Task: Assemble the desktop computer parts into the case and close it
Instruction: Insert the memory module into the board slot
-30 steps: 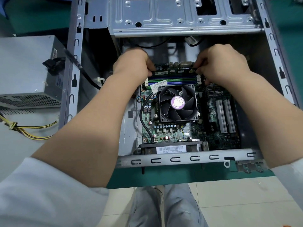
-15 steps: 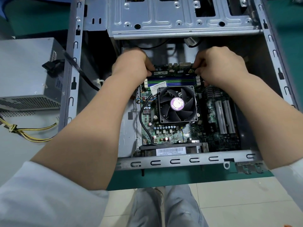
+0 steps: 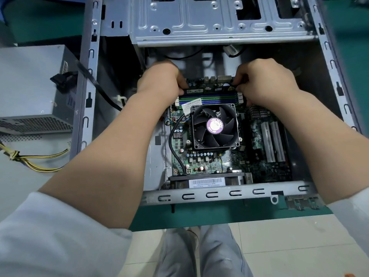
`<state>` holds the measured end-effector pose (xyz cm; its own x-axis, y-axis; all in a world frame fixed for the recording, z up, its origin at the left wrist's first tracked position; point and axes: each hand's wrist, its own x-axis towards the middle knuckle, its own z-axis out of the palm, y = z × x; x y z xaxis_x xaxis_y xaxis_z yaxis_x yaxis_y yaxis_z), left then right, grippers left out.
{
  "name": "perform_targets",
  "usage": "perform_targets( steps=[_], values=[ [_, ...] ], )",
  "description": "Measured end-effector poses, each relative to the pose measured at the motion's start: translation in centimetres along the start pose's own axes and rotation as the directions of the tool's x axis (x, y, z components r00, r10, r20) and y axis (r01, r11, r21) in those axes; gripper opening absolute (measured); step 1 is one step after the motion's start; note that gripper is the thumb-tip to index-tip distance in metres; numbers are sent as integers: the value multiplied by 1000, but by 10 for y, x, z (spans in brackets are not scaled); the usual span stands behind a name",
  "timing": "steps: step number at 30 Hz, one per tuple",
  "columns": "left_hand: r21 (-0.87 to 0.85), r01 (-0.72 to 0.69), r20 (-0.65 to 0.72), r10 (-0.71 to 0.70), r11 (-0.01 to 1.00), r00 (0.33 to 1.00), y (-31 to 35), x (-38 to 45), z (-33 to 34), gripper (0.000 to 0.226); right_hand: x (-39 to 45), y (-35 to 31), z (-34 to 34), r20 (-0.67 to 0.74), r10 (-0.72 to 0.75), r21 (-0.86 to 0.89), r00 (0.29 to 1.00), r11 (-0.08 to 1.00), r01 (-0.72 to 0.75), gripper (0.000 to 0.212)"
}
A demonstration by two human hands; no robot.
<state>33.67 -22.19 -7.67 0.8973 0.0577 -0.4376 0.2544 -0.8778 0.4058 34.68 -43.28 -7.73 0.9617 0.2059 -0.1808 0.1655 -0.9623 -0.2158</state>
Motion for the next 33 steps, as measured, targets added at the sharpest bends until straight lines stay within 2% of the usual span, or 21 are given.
perform_targets(
  steps=[7, 16, 29, 33],
  values=[
    [48, -64, -122, 70, 997, 990, -4, -6, 10, 23, 0, 0, 5, -12, 5, 28, 1000, 1000, -4, 16],
    [77, -78, -137, 88, 994, 987, -3, -5, 10, 32, -1, 1, 5, -13, 35, 57, 999, 998, -34, 15],
    [85, -84, -183, 99, 993, 978, -2, -5, 8, 25, -1, 0, 4, -15, 81, 96, 997, 992, -79, 12],
    [59, -85, -151, 93, 995, 984, -3, -5, 6, 26, -1, 1, 3, 5, 95, 121, 995, 988, -95, 11]
  ],
)
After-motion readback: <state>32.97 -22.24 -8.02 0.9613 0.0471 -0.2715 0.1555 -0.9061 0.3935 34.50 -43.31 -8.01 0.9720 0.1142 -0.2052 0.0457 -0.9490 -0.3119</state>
